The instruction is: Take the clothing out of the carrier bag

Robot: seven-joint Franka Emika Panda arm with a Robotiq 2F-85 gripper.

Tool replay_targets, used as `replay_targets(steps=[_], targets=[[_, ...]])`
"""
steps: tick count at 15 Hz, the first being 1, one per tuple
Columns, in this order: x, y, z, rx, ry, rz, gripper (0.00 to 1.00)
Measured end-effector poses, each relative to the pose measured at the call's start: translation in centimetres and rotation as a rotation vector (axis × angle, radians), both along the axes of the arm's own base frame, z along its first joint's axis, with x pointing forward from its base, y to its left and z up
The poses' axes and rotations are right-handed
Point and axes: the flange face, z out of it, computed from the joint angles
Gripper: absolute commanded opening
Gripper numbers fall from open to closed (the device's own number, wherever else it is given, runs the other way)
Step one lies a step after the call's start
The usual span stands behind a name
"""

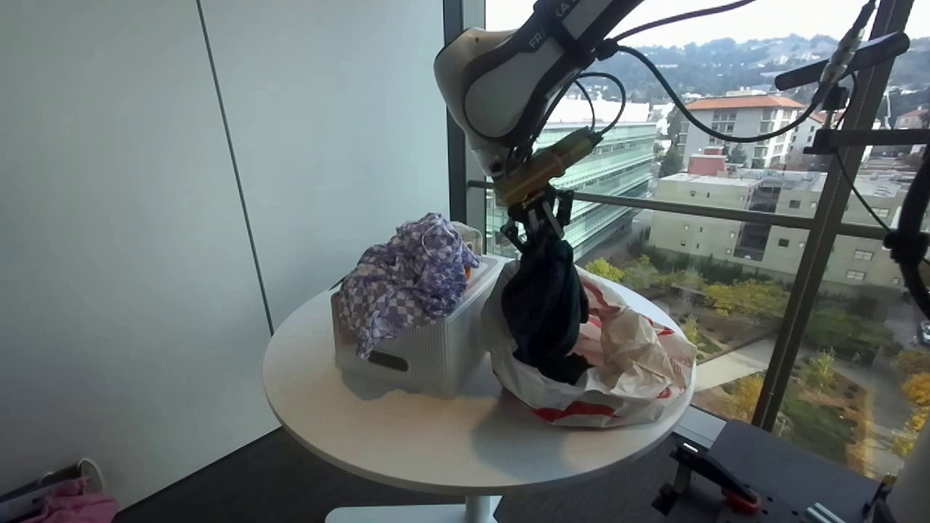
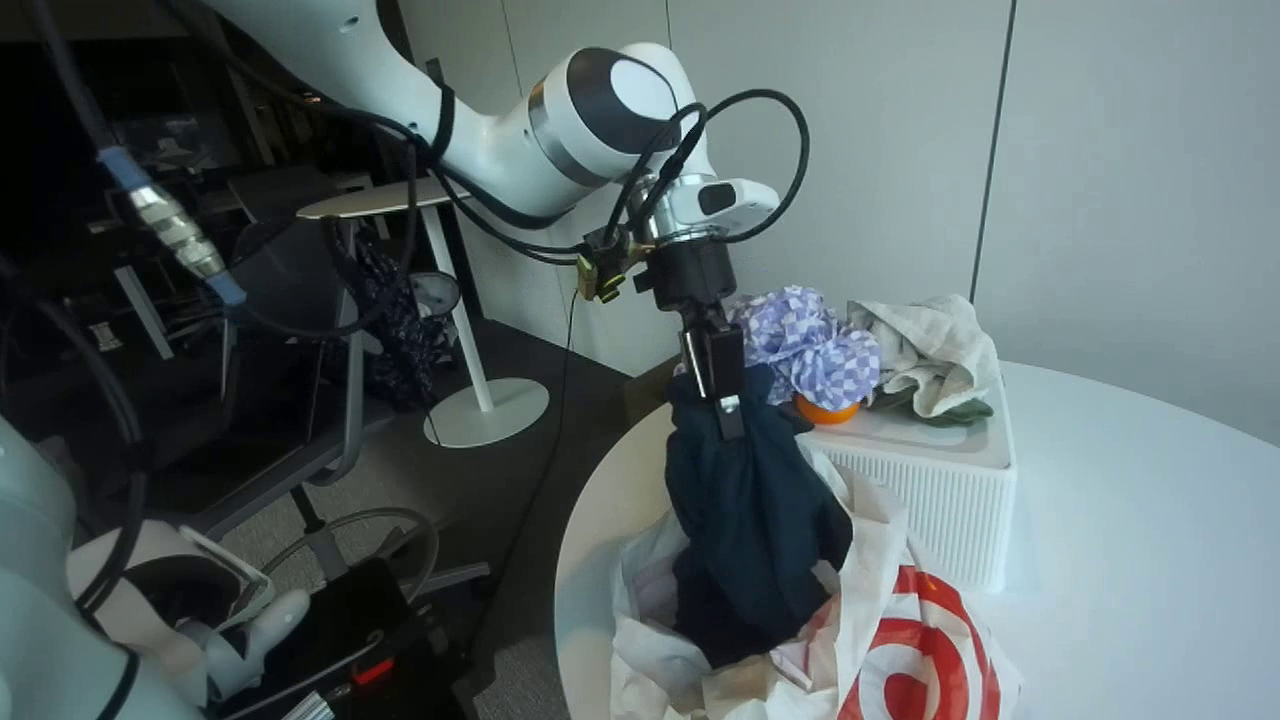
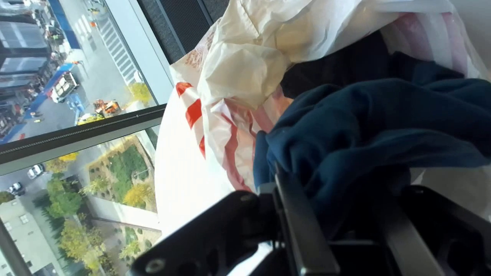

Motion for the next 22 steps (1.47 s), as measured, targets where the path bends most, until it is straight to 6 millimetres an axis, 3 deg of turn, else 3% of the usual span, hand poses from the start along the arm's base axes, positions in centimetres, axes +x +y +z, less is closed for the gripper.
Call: replay_targets(steps=[7, 12, 17, 20, 22], targets=[[1.8, 3.0, 16.7, -0.011, -0.303, 0.017, 0.04], [2.5, 8.5, 27.0, 0.014, -0.547, 0.073, 0.04], [3.6, 15.8, 33.4, -0.031, -0.801, 0.132, 0.04], [5.7, 18.9, 35.2, -0.081, -0.944, 0.152, 0.04], [7.7, 20.0, 35.7, -0.113, -1.035, 0.147, 0.04]])
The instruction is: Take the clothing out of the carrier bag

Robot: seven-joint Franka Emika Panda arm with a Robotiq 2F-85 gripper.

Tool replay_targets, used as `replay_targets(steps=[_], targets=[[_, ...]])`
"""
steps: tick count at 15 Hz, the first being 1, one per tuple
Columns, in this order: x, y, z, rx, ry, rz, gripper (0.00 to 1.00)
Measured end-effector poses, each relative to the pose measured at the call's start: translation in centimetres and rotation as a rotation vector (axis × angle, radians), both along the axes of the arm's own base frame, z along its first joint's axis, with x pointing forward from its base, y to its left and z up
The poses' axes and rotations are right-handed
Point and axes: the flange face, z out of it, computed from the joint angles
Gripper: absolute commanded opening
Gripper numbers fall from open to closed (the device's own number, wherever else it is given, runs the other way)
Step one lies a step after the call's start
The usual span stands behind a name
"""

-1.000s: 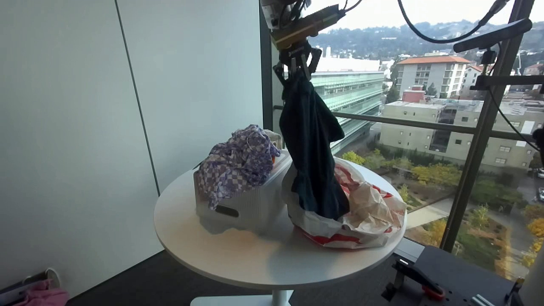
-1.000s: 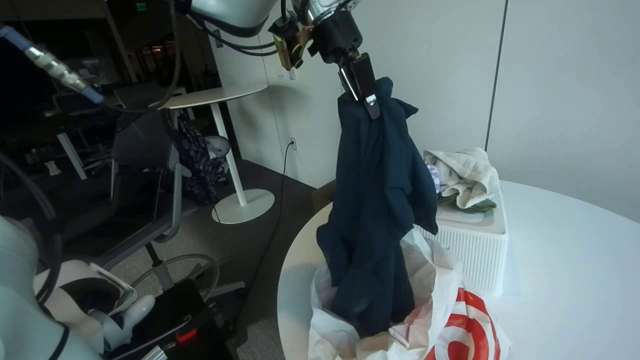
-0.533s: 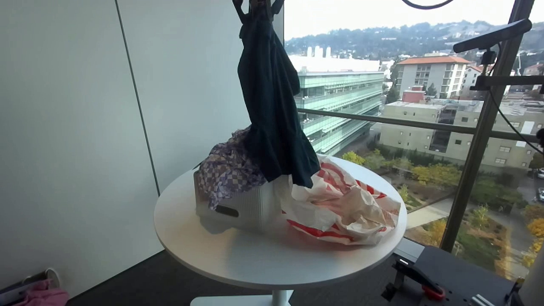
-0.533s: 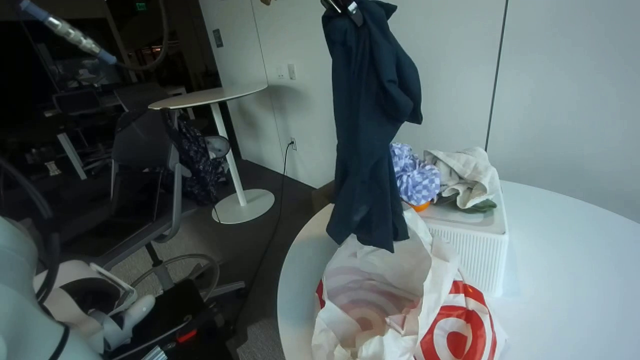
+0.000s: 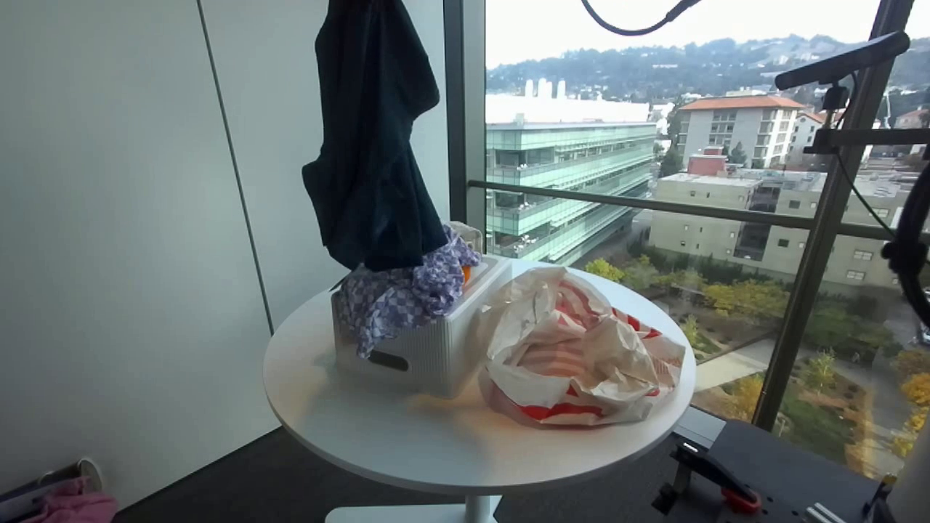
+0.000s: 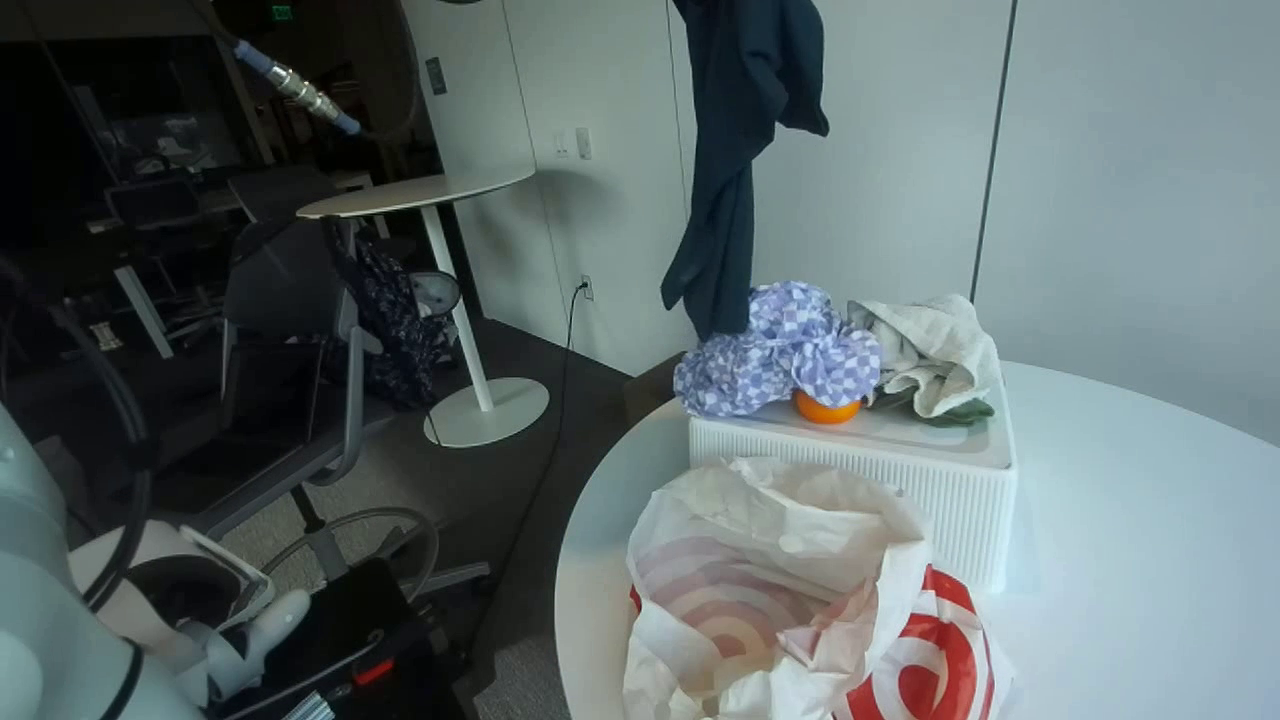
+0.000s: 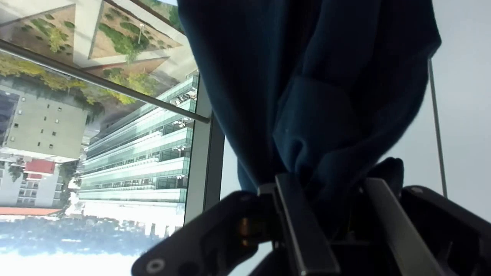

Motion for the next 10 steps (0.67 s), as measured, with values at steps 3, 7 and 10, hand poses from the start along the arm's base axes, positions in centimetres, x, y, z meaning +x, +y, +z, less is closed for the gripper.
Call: replay_targets(steps=[3, 7, 10], targets=[[3.2, -0.8, -0.4, -0.014, -0.101, -0.056, 0.04], [6.5, -3.7, -3.9, -0.012, -0.054, -0.112, 0.04], [7.9, -5.5, -7.6, -0.003, 0.038, -0.126, 0.04]])
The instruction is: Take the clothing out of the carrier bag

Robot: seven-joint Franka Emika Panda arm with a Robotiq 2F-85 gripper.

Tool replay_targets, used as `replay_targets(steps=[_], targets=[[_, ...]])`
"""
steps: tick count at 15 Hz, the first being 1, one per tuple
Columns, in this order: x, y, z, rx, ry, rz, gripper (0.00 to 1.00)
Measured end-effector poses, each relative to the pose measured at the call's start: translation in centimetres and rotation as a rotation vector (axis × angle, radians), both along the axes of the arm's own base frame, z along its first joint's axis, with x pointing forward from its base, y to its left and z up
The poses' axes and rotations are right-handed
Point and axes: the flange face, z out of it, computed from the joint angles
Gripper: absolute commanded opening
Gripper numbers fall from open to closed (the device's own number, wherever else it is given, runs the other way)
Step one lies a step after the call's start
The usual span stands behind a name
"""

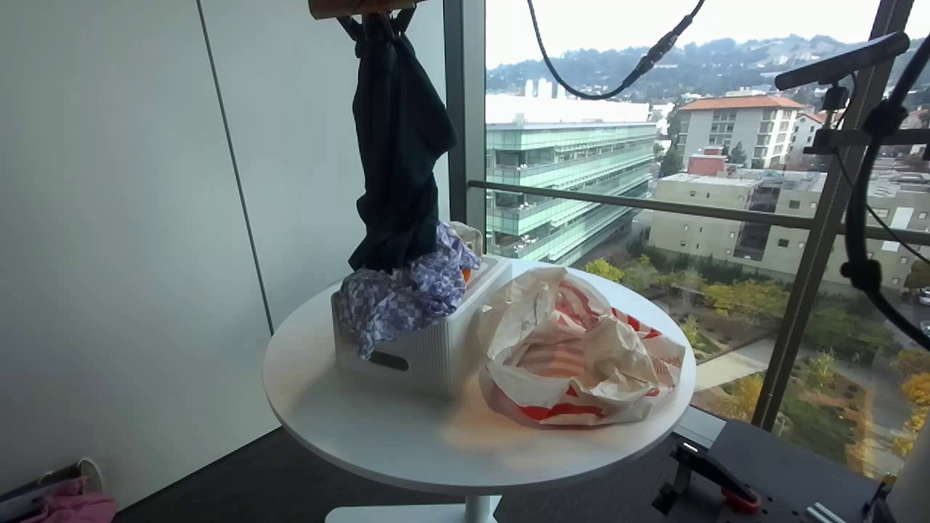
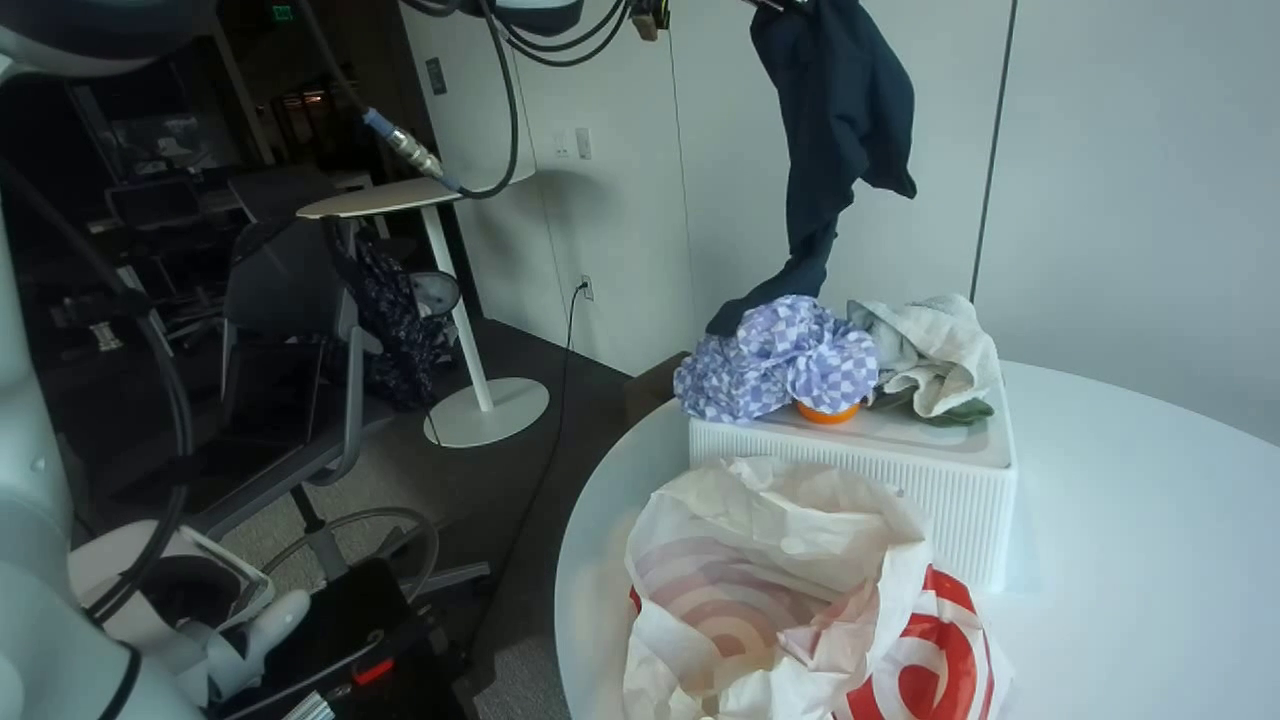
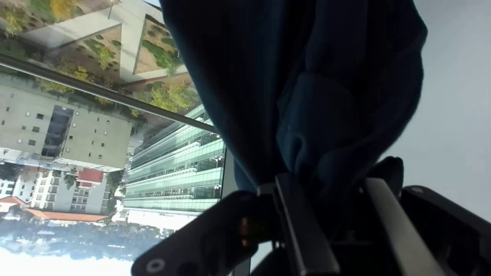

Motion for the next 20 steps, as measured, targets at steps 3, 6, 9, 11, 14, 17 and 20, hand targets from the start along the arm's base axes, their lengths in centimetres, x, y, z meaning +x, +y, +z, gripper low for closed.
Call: replay_targets(steps=[3, 6, 9, 11, 14, 17, 20], targets=[[0.5, -1.9, -4.8, 0.040, 0.137, 0.008, 0.04], [0.4, -4.0, -10.9, 0.128, 0.306, 0.047, 0.04], [-0.4, -5.8, -17.3, 0.194, 0.449, 0.118, 0.04], [-1.5, -6.9, -21.7, 0.212, 0.538, 0.155, 0.04], [-3.4, -8.2, -27.1, 0.219, 0.650, 0.193, 0.04], [-4.6, -8.5, -29.7, 0.231, 0.690, 0.240, 0.39], [-5.2, -8.0, -29.7, 0.235, 0.688, 0.274, 0.53]])
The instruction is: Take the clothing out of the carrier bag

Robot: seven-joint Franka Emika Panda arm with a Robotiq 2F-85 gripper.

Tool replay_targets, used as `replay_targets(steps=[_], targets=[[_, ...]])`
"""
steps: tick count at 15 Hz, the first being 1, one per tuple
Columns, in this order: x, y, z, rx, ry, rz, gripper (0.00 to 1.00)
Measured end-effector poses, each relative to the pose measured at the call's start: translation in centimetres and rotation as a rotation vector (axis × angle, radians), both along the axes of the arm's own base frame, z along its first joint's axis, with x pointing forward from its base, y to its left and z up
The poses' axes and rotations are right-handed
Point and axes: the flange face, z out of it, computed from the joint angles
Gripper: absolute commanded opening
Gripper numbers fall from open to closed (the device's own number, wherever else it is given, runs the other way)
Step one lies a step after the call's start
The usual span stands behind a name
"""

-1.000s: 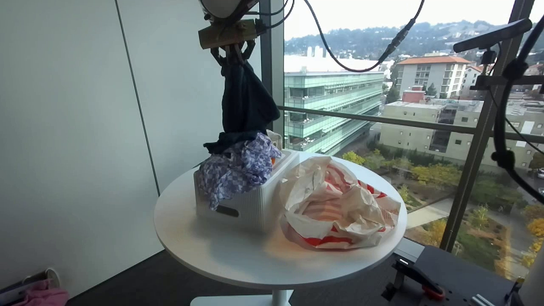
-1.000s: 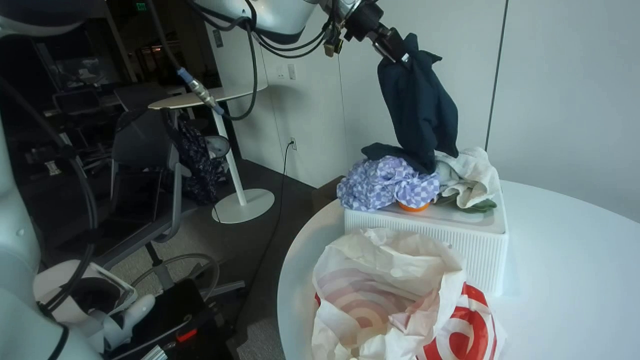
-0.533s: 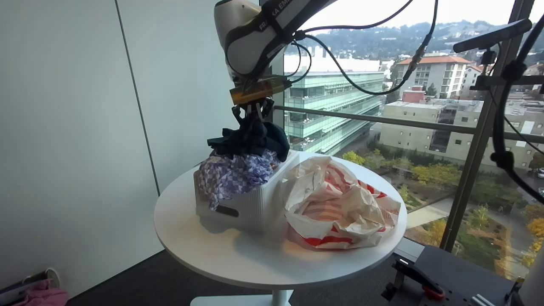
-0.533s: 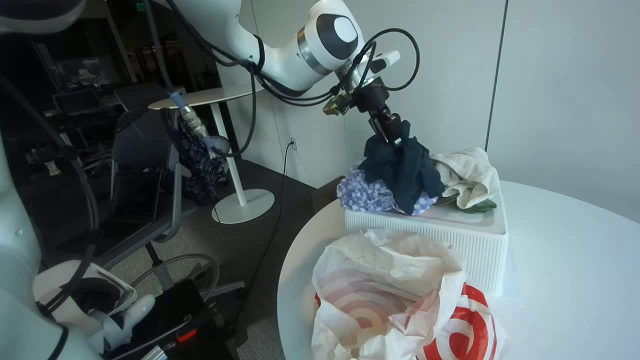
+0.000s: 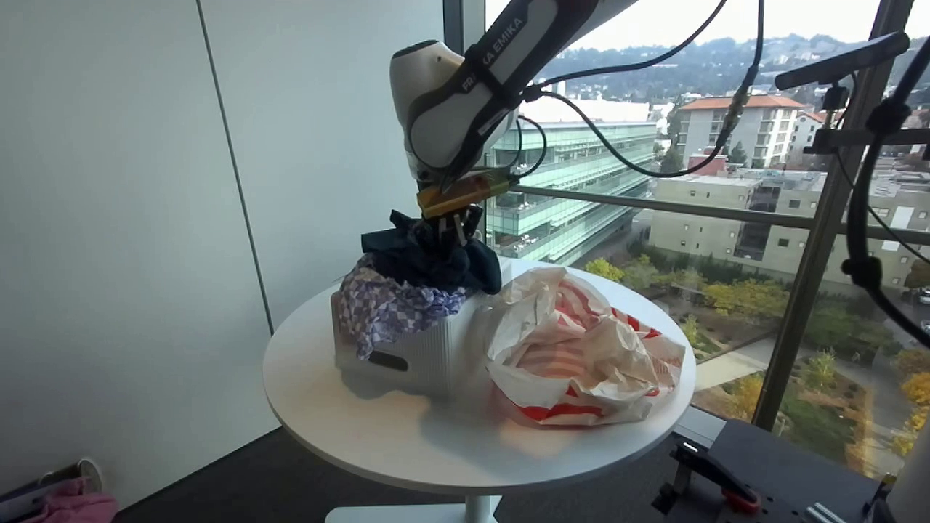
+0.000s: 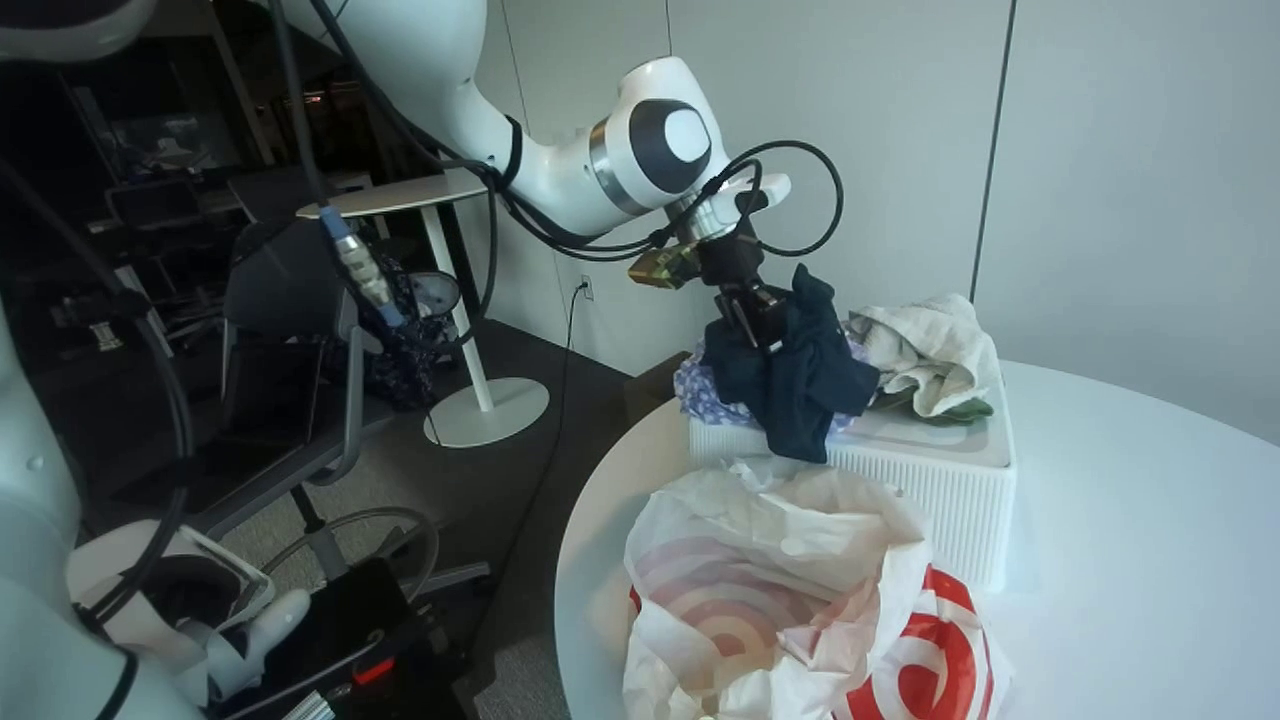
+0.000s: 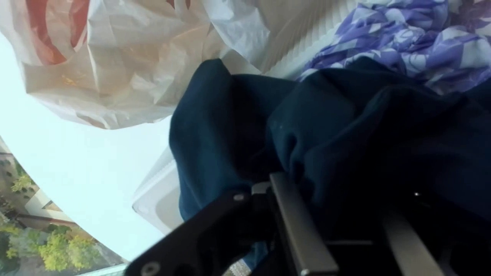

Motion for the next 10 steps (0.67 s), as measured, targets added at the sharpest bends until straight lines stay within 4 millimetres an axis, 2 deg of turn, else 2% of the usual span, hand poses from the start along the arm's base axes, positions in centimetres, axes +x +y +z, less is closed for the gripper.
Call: replay_targets(steps=[2, 3, 6, 10], targets=[[-0.2, 0.8, 1.7, 0.013, -0.022, 0.017, 0.69], [-0.3, 1.3, 3.3, 0.019, -0.046, 0.026, 0.76], [-1.0, 2.9, 10.3, 0.039, -0.149, 0.042, 0.99], [-4.2, 4.1, 20.1, 0.115, -0.090, -0.022, 1.00]])
